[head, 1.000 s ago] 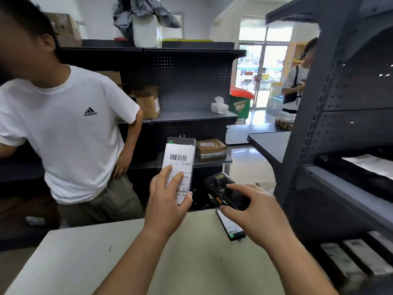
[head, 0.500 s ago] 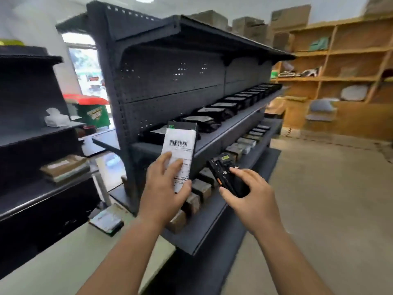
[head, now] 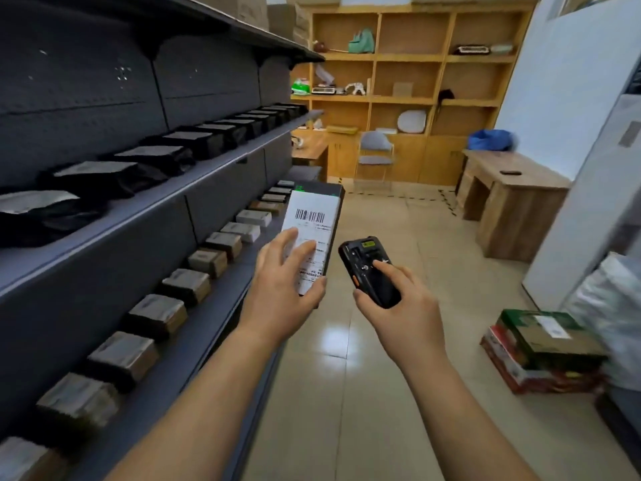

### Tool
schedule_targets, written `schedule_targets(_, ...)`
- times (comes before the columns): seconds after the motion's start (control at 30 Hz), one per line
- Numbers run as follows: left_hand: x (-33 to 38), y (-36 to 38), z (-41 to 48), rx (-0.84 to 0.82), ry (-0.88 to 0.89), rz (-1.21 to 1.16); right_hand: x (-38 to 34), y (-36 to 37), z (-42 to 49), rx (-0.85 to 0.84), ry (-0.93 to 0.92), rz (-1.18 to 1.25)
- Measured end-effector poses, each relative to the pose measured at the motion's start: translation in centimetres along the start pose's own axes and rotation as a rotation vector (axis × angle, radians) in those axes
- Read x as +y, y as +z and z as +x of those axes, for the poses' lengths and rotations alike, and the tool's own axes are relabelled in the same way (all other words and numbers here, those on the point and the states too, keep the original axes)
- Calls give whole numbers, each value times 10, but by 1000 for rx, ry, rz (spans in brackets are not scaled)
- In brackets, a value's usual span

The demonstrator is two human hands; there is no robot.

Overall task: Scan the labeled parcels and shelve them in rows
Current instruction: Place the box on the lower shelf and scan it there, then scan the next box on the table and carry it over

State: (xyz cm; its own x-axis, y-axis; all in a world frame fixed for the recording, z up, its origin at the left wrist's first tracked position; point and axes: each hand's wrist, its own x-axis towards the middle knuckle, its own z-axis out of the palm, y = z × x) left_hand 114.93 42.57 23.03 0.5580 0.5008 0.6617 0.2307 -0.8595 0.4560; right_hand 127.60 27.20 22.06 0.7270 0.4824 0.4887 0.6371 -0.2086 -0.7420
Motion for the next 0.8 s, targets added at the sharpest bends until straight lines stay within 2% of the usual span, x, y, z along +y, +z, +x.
schedule_targets(0.17, -66, 112, 104, -60, -16, -22, 81, 49, 123, 13, 65, -44)
schedule_targets(0.37, -108, 228, 252, -148, -22, -58, 154, 85, 271, 28, 136, -64)
schedule_targets(0.6, -172, 409, 407, -210, -49, -60, 289, 139, 456, 54, 199, -68)
schedule_targets(0.8, -234, 521, 552, -225, -87, -11, 370, 198, 637, -21, 189, -55)
